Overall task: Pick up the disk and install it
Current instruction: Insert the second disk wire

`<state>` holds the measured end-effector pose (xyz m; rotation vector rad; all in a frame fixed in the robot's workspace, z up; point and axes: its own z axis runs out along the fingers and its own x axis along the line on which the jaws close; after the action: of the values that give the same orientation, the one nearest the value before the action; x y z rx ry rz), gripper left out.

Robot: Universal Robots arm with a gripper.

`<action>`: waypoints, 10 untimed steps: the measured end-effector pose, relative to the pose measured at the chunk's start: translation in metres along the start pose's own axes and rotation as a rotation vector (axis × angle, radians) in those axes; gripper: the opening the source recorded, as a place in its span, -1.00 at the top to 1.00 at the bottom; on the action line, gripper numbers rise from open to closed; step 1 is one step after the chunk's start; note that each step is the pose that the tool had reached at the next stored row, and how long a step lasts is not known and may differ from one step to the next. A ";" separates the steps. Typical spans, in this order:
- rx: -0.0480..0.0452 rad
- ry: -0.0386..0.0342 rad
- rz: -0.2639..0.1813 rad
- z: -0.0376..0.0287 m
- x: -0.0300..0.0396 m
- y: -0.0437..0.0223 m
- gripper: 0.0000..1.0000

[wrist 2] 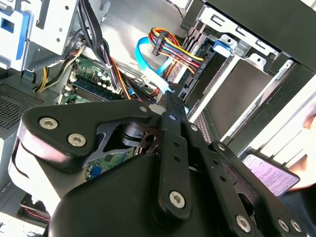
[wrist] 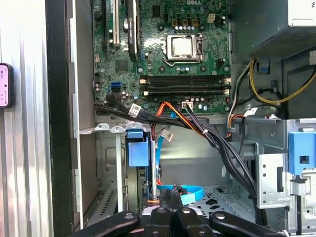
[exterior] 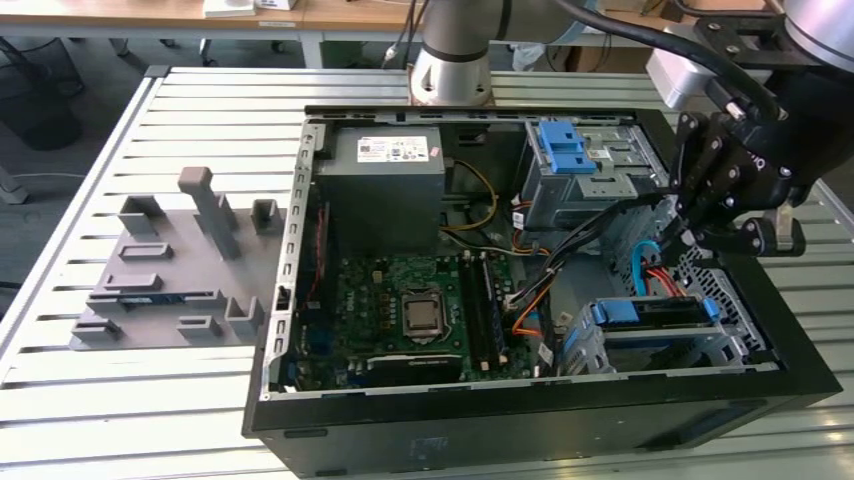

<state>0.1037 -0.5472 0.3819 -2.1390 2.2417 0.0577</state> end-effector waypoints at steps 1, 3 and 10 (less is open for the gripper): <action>0.0000 -0.0002 0.000 0.0004 0.0000 0.0000 0.79; 0.0000 -0.0001 0.000 0.0014 0.0001 -0.0001 0.79; 0.0000 0.0001 0.000 0.0064 0.0004 -0.0001 0.79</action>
<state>0.1038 -0.5472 0.3755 -2.1390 2.2417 0.0576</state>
